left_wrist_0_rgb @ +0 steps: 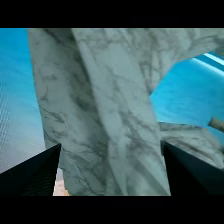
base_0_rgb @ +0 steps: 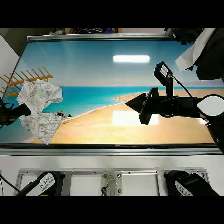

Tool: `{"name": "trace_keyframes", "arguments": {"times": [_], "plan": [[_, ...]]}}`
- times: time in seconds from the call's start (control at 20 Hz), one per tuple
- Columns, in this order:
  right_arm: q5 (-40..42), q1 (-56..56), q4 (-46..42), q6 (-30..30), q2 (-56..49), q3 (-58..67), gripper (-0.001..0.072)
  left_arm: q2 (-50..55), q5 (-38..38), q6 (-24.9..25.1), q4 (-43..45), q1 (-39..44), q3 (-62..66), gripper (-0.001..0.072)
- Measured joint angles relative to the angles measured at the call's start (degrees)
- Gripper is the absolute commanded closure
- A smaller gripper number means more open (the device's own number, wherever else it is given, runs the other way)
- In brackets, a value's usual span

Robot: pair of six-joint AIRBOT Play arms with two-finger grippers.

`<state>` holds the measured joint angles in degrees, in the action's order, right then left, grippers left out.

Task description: Fold the clothes and pants, and hang the long-sleeved shirts on hangers.

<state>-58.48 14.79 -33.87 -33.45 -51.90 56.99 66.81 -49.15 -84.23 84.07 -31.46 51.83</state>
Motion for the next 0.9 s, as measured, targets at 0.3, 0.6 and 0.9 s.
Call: {"name": "trace_keyframes", "arguments": {"times": [0.3, 0.6, 0.9], "plan": [[0.00, 0.00, 0.00, 0.00, 0.00, 0.00, 0.0681, 9.84, 1.49, -0.24, -3.37, -1.55, 0.02, 0.0315], [0.00, 0.00, 0.00, 0.00, 0.00, 0.00, 0.0682, 6.97, 0.50, -0.44, -7.85, 1.81, 1.40, 0.0697], [-0.02, 0.00, 0.00, 0.00, 0.00, 0.00, 0.0683, -9.31, -2.60, -0.63, -14.84, 18.53, 11.41, 0.0697]]}}
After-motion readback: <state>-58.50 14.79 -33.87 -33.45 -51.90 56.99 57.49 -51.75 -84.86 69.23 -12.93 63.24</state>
